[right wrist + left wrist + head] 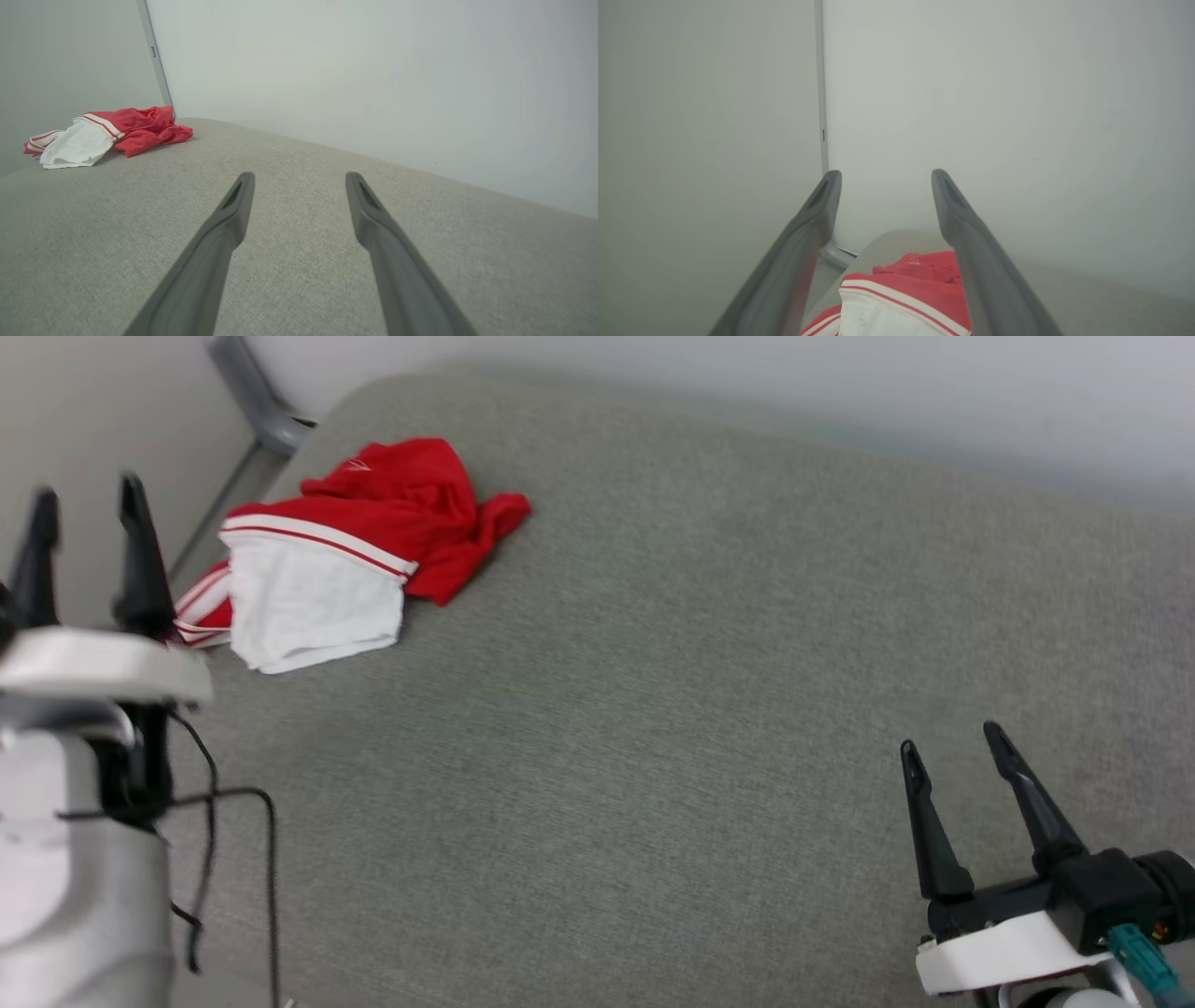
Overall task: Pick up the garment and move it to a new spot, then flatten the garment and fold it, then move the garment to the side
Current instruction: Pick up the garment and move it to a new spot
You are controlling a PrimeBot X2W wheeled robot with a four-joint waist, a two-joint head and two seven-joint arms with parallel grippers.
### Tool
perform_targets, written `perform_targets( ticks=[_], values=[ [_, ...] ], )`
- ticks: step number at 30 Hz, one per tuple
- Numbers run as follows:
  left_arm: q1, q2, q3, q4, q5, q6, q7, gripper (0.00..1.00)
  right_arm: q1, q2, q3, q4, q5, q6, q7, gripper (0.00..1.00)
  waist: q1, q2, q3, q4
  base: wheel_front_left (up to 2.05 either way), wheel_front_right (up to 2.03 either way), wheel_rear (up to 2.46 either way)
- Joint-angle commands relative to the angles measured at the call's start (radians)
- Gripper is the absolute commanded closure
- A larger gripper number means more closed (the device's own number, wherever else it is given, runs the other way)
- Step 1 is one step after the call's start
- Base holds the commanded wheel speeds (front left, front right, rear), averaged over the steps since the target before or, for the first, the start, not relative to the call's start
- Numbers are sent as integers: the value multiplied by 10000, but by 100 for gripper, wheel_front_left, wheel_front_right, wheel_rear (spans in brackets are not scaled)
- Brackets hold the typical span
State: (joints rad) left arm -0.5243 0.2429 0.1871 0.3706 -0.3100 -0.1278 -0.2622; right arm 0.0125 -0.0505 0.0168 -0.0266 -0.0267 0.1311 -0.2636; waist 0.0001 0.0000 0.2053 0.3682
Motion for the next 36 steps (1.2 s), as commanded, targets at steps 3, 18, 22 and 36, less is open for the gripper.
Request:
perform_targets(
  ticks=[3, 18, 22, 36],
  values=[
    [-1232, 931, -859, 628, -784, -17, 356, 0, -326, 6, -210, -232, -276, -7, -18, 0, -1, 0, 1038, -711, 0, 0, 0],
    [-4595, 4628, -5207, 2187, -5155, -16, 7168, 0, -1202, 6, -424, -806, -680, -7, -18, 0, -1, 0, 2833, -1673, 0, 0, 0],
    [-4819, 4981, -5813, 2285, -5884, -16, 8421, 0, -1270, 6, -462, -864, -747, -7, -18, 0, -1, 0, 3101, -1794, 0, 0, 0],
    [-4658, 4687, -7776, 3935, -7261, -15, 10363, 0, -1568, 6, -549, -910, -703, -7, -18, 0, -1, 0, 3898, -2199, 0, 0, 0]
  ],
)
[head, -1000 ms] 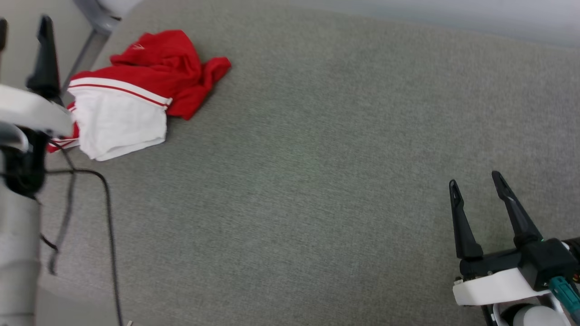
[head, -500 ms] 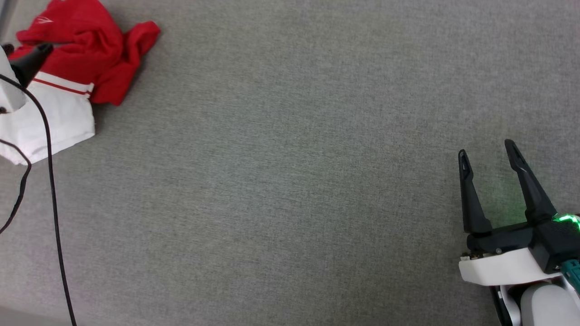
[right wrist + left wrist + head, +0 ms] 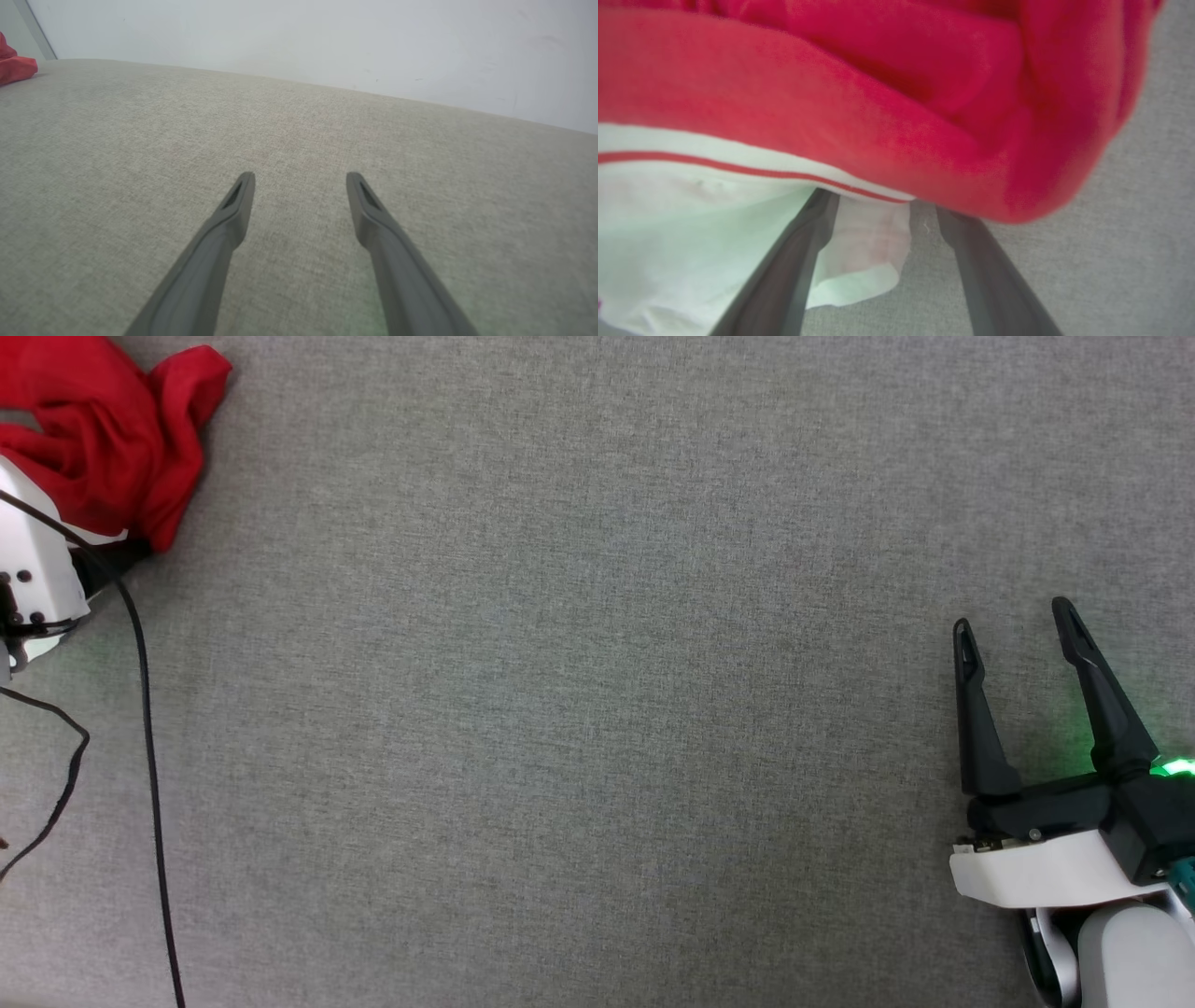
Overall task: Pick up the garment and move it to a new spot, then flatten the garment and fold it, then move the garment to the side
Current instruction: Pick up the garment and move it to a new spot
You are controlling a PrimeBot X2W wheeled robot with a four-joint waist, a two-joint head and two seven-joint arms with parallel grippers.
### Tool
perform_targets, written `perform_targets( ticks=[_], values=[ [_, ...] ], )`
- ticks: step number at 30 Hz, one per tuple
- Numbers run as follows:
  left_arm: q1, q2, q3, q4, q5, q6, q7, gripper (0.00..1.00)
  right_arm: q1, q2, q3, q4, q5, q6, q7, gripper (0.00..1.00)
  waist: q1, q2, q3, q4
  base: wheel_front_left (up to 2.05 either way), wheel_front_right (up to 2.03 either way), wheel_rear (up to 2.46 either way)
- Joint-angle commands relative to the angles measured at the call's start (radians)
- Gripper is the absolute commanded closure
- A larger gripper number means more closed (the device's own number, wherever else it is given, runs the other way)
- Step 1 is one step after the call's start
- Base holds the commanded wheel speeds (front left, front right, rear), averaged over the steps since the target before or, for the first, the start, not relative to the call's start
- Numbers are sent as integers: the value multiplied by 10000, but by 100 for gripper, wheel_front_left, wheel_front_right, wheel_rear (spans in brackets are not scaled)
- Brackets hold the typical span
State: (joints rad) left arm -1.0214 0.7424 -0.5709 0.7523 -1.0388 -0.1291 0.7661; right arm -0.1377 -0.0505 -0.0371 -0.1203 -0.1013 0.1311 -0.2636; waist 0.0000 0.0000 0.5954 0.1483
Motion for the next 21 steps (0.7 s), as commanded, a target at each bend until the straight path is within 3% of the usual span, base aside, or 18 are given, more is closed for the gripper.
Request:
perform_targets(
  ticks=[1, 4, 5, 6, 14, 21],
  values=[
    [370, -359, -315, 215, -9, -2, 26, 0, -47, 6, -23, 50, 56, -7, -18, 0, 0, 0, -23, 1, 0, 0, 0],
    [445, -415, -571, 313, -185, -4, -214, 0, 11, 6, -53, 109, 108, -7, -17, 0, 0, 0, -142, 42, 0, 0, 0],
    [396, -354, -625, 307, -172, -4, -401, 80, 6, 6, -59, 121, 149, -7, -17, 0, 0, 0, -187, 58, 0, 0, 0],
    [355, -278, -700, 294, -214, -4, -497, 100, -9, 6, -59, 143, 179, -7, -17, 0, 0, 0, -241, 73, 0, 0, 0],
    [-314, 432, -1103, -91, -451, -4, -1822, 100, 86, 6, 99, 440, 453, -7, -17, 0, 0, 0, -885, 177, 0, 0, 0],
    [-717, 1068, -1813, -1397, -529, -3, -2594, 100, 415, 6, 176, 813, 939, -7, -17, 0, 0, 0, -1901, 225, 0, 0, 0]
  ],
)
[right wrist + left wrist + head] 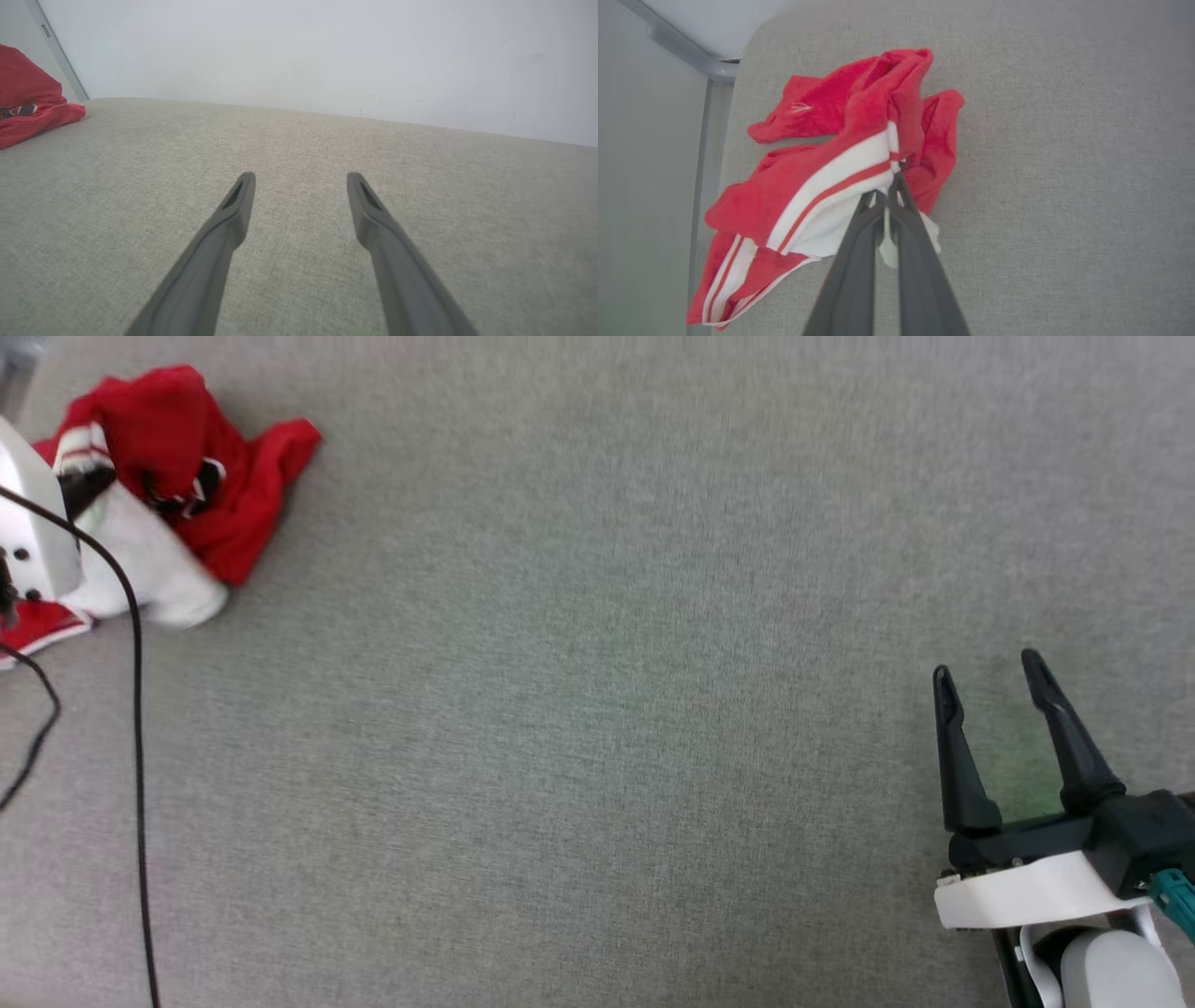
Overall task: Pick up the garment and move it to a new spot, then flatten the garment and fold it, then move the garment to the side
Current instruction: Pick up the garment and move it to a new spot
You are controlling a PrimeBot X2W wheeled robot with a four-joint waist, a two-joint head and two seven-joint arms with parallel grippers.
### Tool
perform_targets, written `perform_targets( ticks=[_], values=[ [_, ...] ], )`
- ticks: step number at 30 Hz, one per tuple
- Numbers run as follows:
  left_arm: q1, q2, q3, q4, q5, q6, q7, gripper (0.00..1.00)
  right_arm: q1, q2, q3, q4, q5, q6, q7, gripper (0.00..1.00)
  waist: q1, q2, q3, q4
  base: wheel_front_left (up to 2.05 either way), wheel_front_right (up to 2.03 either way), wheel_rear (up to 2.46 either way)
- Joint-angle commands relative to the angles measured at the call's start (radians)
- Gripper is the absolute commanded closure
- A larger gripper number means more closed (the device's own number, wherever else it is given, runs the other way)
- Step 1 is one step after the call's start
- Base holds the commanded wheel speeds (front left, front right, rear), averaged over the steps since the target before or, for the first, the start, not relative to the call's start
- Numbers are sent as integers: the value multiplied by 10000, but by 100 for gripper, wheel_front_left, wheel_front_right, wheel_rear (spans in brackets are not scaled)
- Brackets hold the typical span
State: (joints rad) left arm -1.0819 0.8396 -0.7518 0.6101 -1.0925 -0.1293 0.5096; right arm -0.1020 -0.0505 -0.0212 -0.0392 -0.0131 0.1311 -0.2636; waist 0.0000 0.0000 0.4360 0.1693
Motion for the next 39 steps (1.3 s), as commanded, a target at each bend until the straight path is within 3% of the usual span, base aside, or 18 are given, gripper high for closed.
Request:
perform_targets(
  ticks=[1, 6, 16, 31, 34, 39],
  values=[
    [-197, 192, -133, -210, 47, -2, -98, 100, 82, 6, 21, 45, 120, -7, -17, 0, 0, 0, -466, 1, 0, 0, 0],
    [-957, 328, -938, -2121, 471, -2, -155, 100, 307, 8, 98, 327, 637, -7, -17, 0, 0, 0, -1417, -233, 0, 0, 0],
    [-1760, -525, -2054, -4255, 997, -3, 69, 100, 528, 8, 127, 418, 1173, -7, -17, 0, 0, 0, -1944, -1531, 0, 0, 0],
    [-2936, -4005, -4673, -4454, 861, -3, -1138, 100, 11, 11, -140, 140, 1557, -7, -17, 0, 0, 0, -752, -3469, 0, 0, 0],
    [-3256, -4792, -5173, -4278, 856, -3, -1361, 100, -208, 12, -224, 8, 1735, -5, -17, 0, 0, 0, -65, -3732, 0, 0, 0],
    [-2629, -5376, -5297, -3699, 1238, -4, -991, 100, -515, 11, -162, -154, 1808, -7, -17, 0, 0, 0, 594, -3947, 0, 0, 0]
  ],
)
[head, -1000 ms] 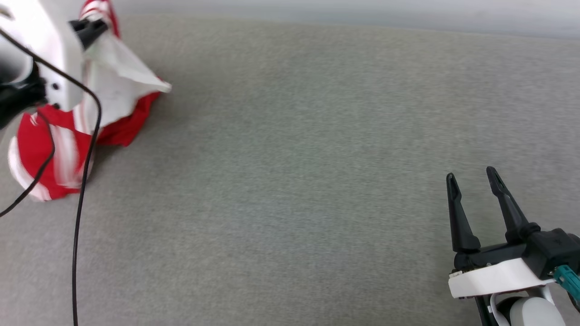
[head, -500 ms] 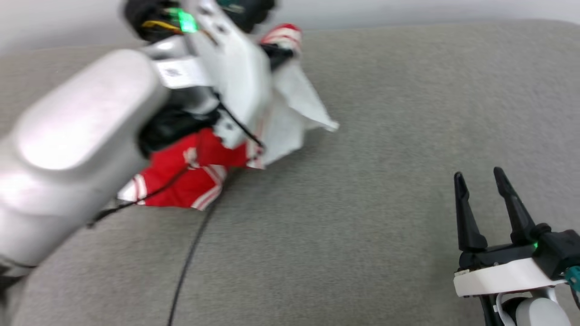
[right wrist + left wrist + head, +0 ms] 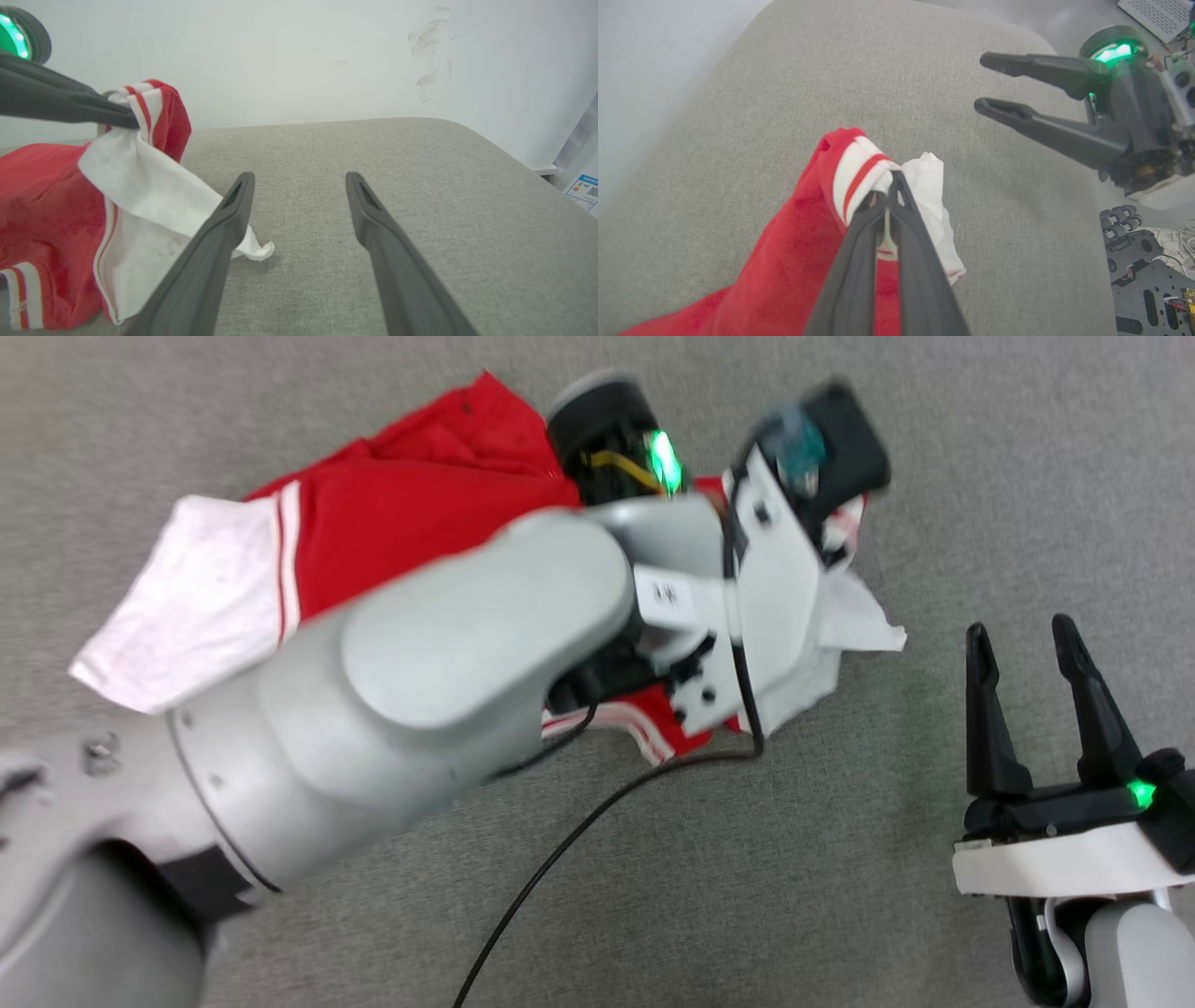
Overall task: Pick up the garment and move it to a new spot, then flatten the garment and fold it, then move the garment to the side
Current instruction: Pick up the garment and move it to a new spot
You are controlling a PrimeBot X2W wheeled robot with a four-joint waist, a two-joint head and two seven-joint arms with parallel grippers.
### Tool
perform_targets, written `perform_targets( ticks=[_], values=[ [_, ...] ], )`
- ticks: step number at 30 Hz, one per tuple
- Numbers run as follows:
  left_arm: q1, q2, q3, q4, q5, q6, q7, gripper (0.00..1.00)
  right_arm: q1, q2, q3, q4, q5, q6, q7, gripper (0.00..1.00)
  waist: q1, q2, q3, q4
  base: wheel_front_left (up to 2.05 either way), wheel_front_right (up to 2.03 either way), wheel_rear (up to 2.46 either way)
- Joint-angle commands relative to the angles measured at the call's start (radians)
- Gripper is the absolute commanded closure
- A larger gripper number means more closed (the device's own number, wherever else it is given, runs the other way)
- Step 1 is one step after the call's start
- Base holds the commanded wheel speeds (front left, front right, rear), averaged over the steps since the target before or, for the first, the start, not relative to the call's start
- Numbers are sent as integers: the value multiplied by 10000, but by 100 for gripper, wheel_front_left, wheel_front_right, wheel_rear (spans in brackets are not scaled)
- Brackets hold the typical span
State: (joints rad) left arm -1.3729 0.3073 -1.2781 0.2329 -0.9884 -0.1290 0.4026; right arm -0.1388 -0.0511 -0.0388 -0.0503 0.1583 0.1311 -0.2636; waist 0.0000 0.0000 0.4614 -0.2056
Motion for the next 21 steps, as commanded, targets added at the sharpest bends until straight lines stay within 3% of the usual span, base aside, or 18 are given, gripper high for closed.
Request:
perform_targets(
  ticks=[1, 6, 11, 12, 13, 21],
  values=[
    [416, -137, -23, 208, 474, -7, 242, 100, -200, 16, 16, -68, 111, -7, -17, 0, 0, 0, 445, -234, 0, 0, 0],
    [1549, -346, -11, 1025, 1379, -7, 1015, 100, -408, 16, 48, -113, 117, -7, -17, 0, 0, 0, 732, -348, 0, 0, 0],
    [2549, -431, -113, 1707, 1781, -8, 1079, 100, -429, 16, 21, -60, 50, -7, -17, 0, 0, 0, 711, -291, 0, 0, 0],
    [2535, -478, -110, 1813, 1727, -8, 931, 42, -389, 15, 4, -39, 23, -7, -17, 0, 0, 0, 641, -243, 0, 0, 0],
    [2436, -565, -97, 1822, 1686, -8, 626, 0, -342, 18, 18, -13, -4, -7, -17, 0, 0, 0, 552, -195, 0, 0, 0],
    [1799, -1079, -24, 2102, 1664, -7, -2893, 0, 227, 16, -65, 180, -290, -7, -17, 0, 0, 0, -759, 303, 0, 0, 0]
  ],
)
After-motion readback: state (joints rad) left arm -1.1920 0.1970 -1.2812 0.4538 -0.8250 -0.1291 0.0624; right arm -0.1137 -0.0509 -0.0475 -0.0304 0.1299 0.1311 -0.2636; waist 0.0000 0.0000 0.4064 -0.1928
